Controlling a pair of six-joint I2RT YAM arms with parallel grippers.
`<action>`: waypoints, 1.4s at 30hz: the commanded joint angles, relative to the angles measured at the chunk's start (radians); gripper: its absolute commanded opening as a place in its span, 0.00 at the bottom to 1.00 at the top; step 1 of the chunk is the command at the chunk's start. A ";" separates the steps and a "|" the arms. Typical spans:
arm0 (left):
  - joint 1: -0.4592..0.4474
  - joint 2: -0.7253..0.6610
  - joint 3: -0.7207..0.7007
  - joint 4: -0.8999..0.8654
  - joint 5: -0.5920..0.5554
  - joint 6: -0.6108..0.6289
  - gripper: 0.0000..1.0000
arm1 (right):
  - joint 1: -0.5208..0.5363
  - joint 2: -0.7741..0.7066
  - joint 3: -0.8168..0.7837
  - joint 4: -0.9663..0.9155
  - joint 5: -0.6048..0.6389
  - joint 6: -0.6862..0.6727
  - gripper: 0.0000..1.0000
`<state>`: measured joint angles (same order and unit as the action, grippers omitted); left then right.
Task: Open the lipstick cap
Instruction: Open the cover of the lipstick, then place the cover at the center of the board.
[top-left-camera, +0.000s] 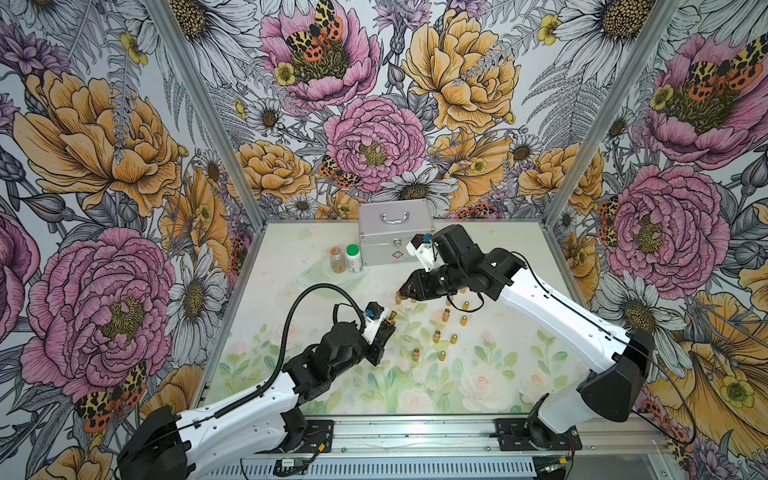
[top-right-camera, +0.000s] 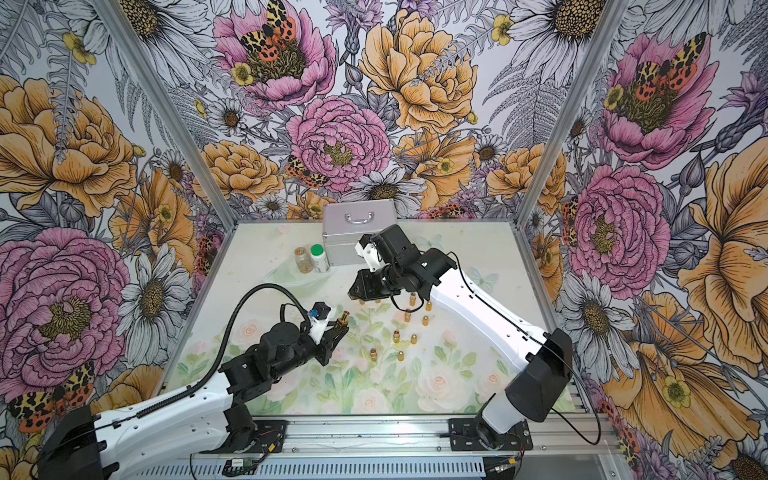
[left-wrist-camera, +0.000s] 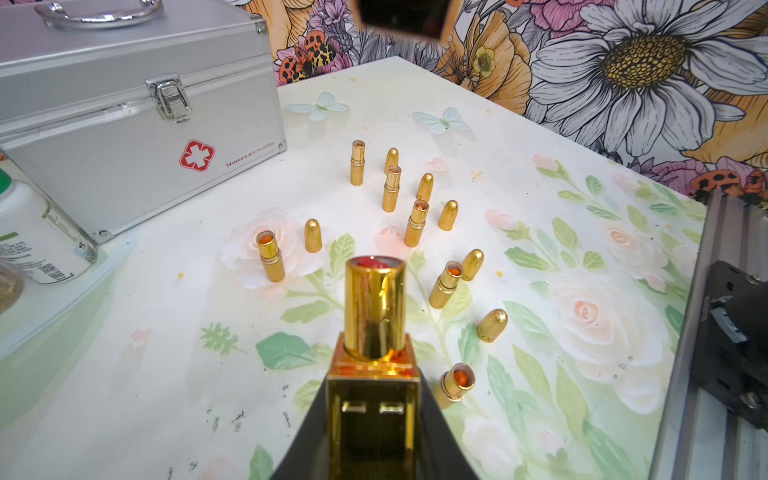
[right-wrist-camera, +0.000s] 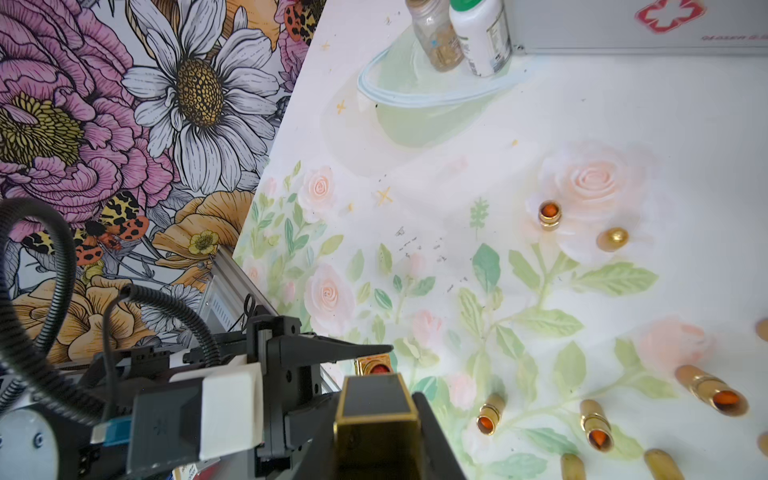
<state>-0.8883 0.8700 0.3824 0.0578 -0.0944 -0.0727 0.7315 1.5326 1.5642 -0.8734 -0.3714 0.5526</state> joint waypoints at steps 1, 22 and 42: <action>-0.008 -0.046 -0.014 -0.012 -0.033 -0.016 0.00 | 0.003 -0.012 0.007 0.017 0.061 0.009 0.21; -0.002 -0.206 -0.067 -0.029 -0.136 -0.055 0.00 | 0.118 0.167 -0.336 0.298 0.504 0.104 0.22; 0.017 -0.235 -0.081 -0.035 -0.147 -0.069 0.00 | 0.105 0.395 -0.285 0.384 0.619 0.119 0.22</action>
<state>-0.8825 0.6533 0.3153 0.0185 -0.2214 -0.1318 0.8448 1.9057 1.2472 -0.5243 0.2073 0.6624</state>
